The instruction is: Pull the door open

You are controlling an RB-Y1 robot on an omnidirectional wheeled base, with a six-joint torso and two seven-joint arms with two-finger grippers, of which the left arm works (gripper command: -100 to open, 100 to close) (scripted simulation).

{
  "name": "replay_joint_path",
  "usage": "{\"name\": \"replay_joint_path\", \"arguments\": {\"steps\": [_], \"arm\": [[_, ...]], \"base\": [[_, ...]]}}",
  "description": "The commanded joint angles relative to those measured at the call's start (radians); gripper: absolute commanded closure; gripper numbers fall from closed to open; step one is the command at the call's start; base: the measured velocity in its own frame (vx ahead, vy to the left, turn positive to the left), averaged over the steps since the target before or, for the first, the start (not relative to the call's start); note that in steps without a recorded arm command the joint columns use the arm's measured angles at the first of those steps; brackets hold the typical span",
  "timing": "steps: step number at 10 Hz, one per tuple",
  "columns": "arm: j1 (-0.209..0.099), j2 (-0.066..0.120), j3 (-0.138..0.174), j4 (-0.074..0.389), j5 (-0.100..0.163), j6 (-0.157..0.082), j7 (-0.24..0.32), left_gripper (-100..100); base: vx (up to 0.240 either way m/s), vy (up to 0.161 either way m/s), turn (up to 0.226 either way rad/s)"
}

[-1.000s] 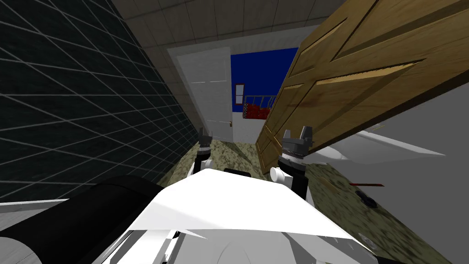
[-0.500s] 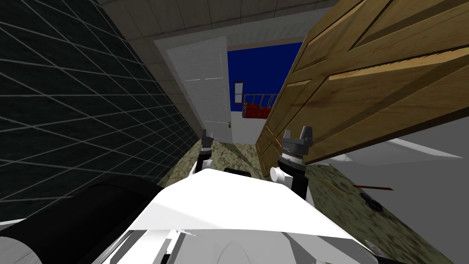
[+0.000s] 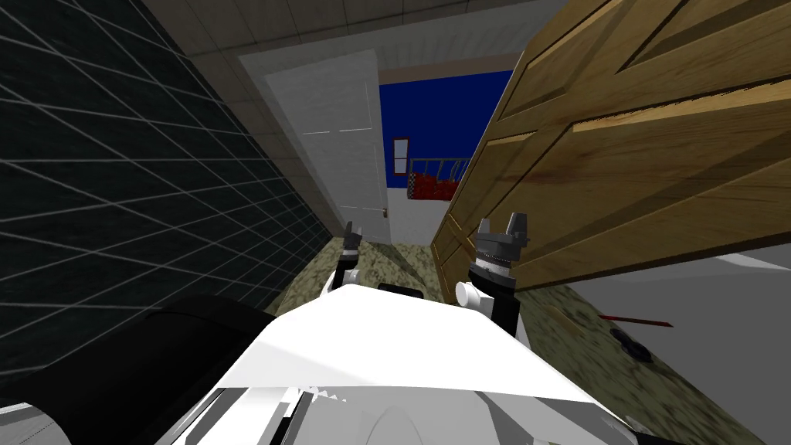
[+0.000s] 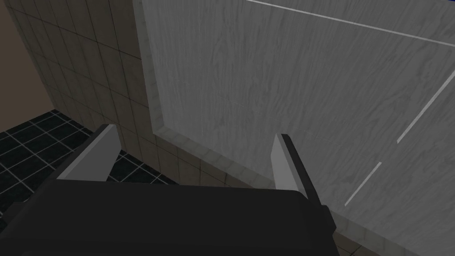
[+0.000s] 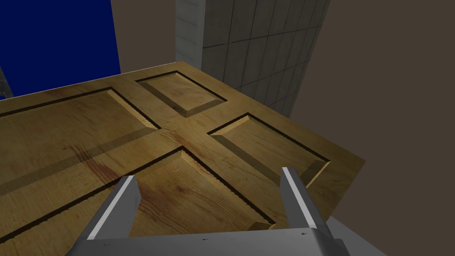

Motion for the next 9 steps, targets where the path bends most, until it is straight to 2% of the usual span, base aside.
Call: {"name": "replay_joint_path", "arguments": {"steps": [1, 9], "arm": [[-0.011, 0.004, 0.001, 0.038, -0.001, -0.013, -0.001, -100], [-0.063, 0.031, 0.013, 0.212, -0.002, -0.044, -0.001, -100]], "base": [[0.100, -0.001, -0.025], [0.098, 0.008, -0.028]]}}
